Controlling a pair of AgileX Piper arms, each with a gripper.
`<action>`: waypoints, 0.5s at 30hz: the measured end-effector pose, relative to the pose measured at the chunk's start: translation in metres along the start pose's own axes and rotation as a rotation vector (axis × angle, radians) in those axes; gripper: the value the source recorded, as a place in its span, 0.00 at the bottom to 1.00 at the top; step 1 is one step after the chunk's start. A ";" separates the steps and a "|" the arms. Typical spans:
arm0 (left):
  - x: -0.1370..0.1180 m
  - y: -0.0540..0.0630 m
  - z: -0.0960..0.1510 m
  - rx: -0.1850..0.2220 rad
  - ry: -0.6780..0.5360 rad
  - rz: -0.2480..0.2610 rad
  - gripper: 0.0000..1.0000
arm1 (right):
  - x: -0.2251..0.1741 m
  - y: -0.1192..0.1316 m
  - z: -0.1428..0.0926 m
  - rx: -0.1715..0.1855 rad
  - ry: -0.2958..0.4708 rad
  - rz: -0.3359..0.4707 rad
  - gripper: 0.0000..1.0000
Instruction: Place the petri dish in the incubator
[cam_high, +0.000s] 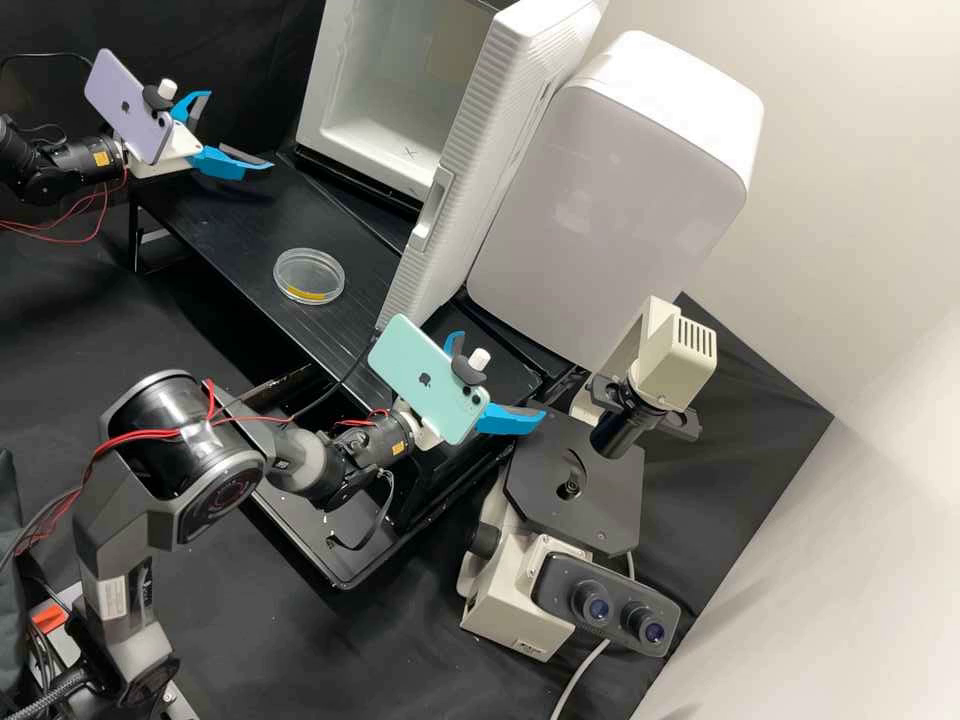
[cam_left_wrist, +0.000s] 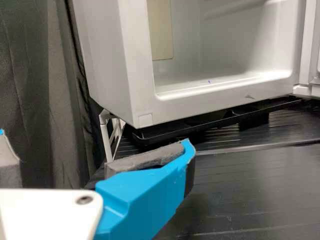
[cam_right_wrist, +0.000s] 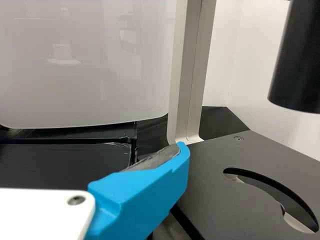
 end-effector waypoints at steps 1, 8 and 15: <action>0.000 0.000 0.000 0.000 0.000 0.000 1.00 | 0.000 0.000 0.000 0.000 0.000 0.000 1.00; 0.000 0.000 0.000 0.000 0.000 0.000 1.00 | 0.000 0.000 0.000 0.000 0.000 0.000 1.00; -0.006 -0.006 0.000 0.006 -0.011 -0.018 1.00 | 0.000 0.000 0.000 0.000 0.000 0.000 1.00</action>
